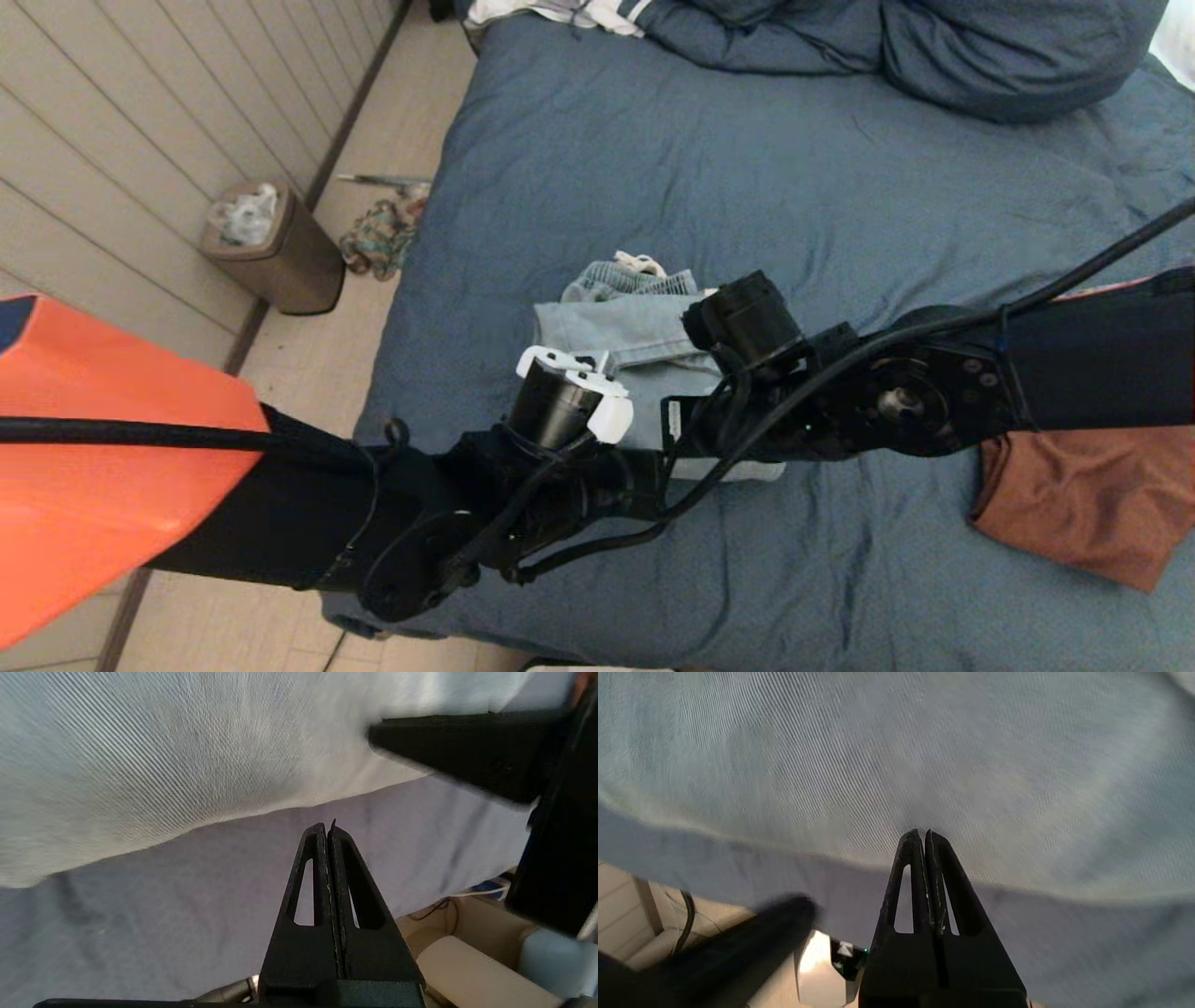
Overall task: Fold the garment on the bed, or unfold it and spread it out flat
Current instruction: Fold the blue shorts
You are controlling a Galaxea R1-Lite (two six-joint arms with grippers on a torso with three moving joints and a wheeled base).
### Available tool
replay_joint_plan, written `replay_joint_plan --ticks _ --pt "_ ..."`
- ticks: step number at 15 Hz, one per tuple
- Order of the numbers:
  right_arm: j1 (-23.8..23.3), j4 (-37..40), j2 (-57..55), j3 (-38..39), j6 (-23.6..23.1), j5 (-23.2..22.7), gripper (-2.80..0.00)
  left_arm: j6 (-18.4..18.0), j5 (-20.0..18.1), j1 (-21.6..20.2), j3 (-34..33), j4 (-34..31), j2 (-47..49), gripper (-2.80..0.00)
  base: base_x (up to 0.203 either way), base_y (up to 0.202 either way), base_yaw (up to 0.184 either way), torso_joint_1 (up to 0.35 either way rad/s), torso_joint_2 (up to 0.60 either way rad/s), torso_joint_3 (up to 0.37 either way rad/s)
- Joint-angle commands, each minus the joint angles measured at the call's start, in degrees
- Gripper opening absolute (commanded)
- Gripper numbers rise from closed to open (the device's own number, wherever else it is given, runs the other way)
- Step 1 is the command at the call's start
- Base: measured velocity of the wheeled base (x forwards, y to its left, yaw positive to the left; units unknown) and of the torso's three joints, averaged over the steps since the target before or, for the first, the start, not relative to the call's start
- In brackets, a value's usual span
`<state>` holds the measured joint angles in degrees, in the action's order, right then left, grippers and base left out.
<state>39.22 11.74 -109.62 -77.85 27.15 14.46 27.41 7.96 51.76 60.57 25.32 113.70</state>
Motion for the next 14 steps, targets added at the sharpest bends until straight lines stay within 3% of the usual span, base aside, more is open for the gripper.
replay_joint_plan --ticks 1,12,14 --pt "0.1 0.1 -5.0 -4.5 0.1 0.2 -2.80 0.3 0.0 0.0 1.1 0.9 4.0 -2.80 0.000 0.000 0.000 0.000 0.00 0.000" --pt "-6.8 1.0 -18.2 -33.2 -6.1 1.3 -2.80 0.2 -0.4 -0.7 5.8 1.4 13.0 -2.80 0.000 0.000 0.000 0.000 0.00 0.000" --pt "-8.8 -3.7 -19.1 -35.2 -8.6 2.2 -2.80 0.2 -0.4 -0.7 6.1 1.4 13.5 -2.80 0.000 0.000 0.000 0.000 0.00 0.000"
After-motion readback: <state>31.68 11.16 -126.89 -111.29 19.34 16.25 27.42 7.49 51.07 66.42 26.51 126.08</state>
